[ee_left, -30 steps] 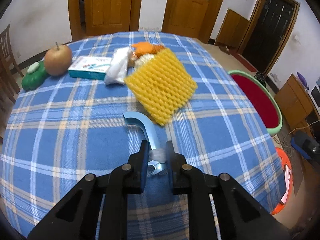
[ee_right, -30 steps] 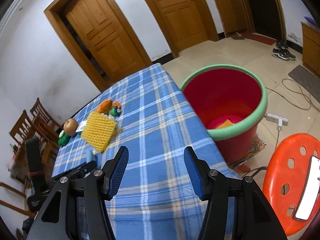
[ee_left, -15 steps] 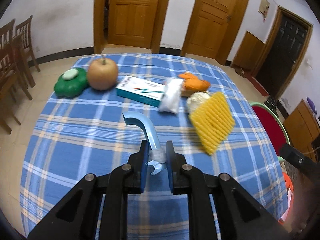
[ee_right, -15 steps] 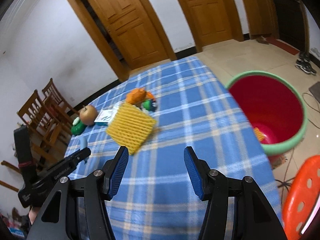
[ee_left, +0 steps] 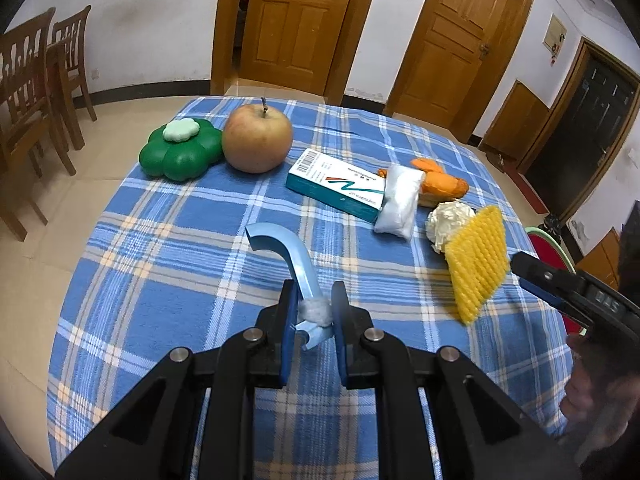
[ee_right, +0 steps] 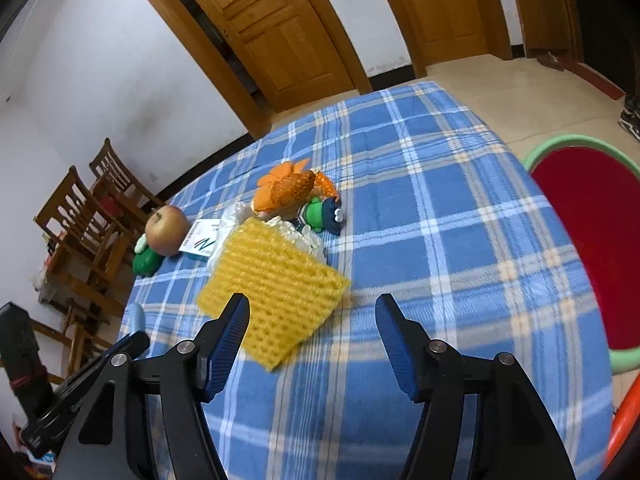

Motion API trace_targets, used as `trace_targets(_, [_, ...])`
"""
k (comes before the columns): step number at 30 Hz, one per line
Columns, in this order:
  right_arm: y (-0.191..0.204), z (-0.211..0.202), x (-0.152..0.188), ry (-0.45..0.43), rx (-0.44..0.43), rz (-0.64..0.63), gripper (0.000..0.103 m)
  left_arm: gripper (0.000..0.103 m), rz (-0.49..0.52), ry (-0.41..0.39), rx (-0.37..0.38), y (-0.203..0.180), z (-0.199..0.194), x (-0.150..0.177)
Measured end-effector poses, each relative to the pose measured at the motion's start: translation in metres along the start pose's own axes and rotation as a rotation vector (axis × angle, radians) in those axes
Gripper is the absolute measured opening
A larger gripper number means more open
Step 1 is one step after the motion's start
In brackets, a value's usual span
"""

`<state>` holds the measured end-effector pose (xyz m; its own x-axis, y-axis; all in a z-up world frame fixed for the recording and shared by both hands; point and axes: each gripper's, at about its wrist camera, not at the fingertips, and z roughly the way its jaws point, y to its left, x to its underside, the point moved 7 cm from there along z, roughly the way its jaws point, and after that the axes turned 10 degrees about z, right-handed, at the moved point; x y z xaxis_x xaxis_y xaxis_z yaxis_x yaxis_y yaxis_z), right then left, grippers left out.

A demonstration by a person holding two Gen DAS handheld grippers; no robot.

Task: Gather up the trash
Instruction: 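Grasp the second yellow foam net with the right tool and lift it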

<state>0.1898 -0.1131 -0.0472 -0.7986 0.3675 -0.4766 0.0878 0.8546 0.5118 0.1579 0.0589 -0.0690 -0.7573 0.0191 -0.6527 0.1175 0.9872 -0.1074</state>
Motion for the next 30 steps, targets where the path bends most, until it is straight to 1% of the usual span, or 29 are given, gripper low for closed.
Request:
trace_targets(5, [-0.001,0.018,-0.004,0.027,-0.014,0.006,0.066,0.016,-0.003,0.011,0.008,-0.001,0.005,0.001])
trace_targets(6, [-0.001,0.02,-0.003,0.031,-0.024,0.01,0.057,0.016,-0.001,0.013,0.009,-0.001,0.005,0.001])
trace_targets(7, [-0.001,0.021,-0.002,0.037,-0.033,0.01,0.045,0.016,0.0,0.015,0.011,-0.002,0.006,0.002])
trace_targets(8, [0.0,0.023,-0.001,0.043,-0.04,0.01,0.04,0.016,0.002,0.017,0.013,-0.003,0.007,0.002])
trace_targets(10, [0.001,0.023,0.001,0.046,-0.054,0.007,0.02,0.016,0.005,0.018,0.017,-0.004,0.007,0.003])
trace_targets(12, [0.004,0.021,0.004,0.041,-0.068,-0.008,0.01,0.016,0.01,0.018,0.021,-0.007,0.007,0.002])
trace_targets(15, [0.011,0.012,0.005,0.012,-0.084,-0.039,0.007,0.016,0.017,0.013,0.027,-0.011,0.004,0.002])
trace_targets(20, [0.021,-0.009,0.007,-0.041,-0.105,-0.065,0.006,0.016,0.025,0.002,0.034,-0.015,-0.002,0.0])
trace_targets(25, [0.022,-0.039,0.005,-0.101,-0.131,-0.051,0.006,0.016,0.037,-0.016,0.043,-0.022,-0.01,-0.004])
trace_targets(30, [0.011,-0.071,-0.002,-0.169,-0.128,-0.022,0.006,0.016,0.056,-0.035,0.061,-0.034,-0.017,-0.009])
